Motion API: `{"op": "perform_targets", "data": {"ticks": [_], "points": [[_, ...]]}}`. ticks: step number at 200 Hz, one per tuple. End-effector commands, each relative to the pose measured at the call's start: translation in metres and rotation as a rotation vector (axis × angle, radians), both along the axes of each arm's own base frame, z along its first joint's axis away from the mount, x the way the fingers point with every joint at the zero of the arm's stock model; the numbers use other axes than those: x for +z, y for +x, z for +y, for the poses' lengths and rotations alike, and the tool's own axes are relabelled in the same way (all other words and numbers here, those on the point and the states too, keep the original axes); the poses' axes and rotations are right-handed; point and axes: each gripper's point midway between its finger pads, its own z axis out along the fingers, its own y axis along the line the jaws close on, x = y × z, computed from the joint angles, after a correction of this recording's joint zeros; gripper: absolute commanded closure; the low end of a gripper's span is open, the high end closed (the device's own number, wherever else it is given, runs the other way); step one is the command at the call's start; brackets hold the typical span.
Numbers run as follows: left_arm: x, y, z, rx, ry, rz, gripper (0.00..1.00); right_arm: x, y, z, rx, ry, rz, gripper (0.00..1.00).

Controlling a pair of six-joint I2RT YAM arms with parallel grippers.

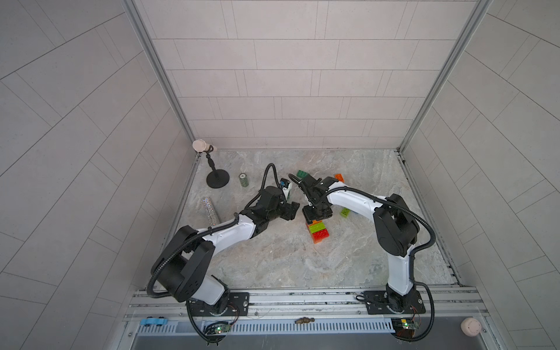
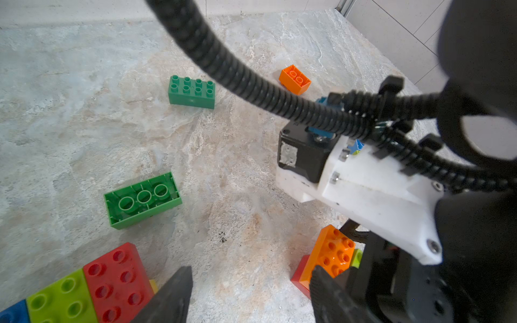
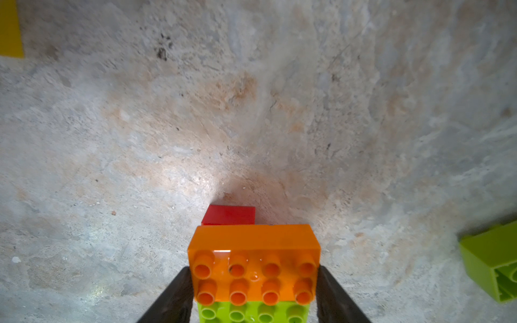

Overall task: Assemble a rectangle with lego
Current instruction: Assemble the lego brick with the lego brick.

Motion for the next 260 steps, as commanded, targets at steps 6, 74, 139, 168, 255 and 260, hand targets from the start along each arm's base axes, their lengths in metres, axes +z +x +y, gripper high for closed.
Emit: {"op": "perform_targets", "data": {"ticks": [6, 74, 139, 168, 255, 260], "points": [[-0.002, -0.001, -0.002, -0.005, 0.002, -0.009, 0.29, -0.010, -0.014, -0.013, -0.011, -0.068, 0.040, 0.46], [0.000, -0.001, -0.001, -0.008, 0.002, -0.016, 0.29, -0.016, -0.023, -0.016, -0.025, -0.111, 0.057, 0.48], [0.001, -0.001, -0.001, -0.007, -0.002, -0.026, 0.29, -0.029, -0.030, -0.022, -0.036, -0.131, 0.082, 0.51], [0.001, -0.002, -0.001, -0.006, -0.003, -0.029, 0.29, -0.045, -0.035, -0.025, -0.033, -0.157, 0.108, 0.53], [0.006, -0.002, 0.002, -0.002, 0.008, -0.041, 0.29, -0.120, -0.064, -0.054, -0.014, -0.304, 0.308, 0.83], [0.006, -0.002, 0.003, -0.001, 0.011, -0.040, 0.29, -0.122, -0.064, -0.056, -0.011, -0.316, 0.313, 0.84]]}}
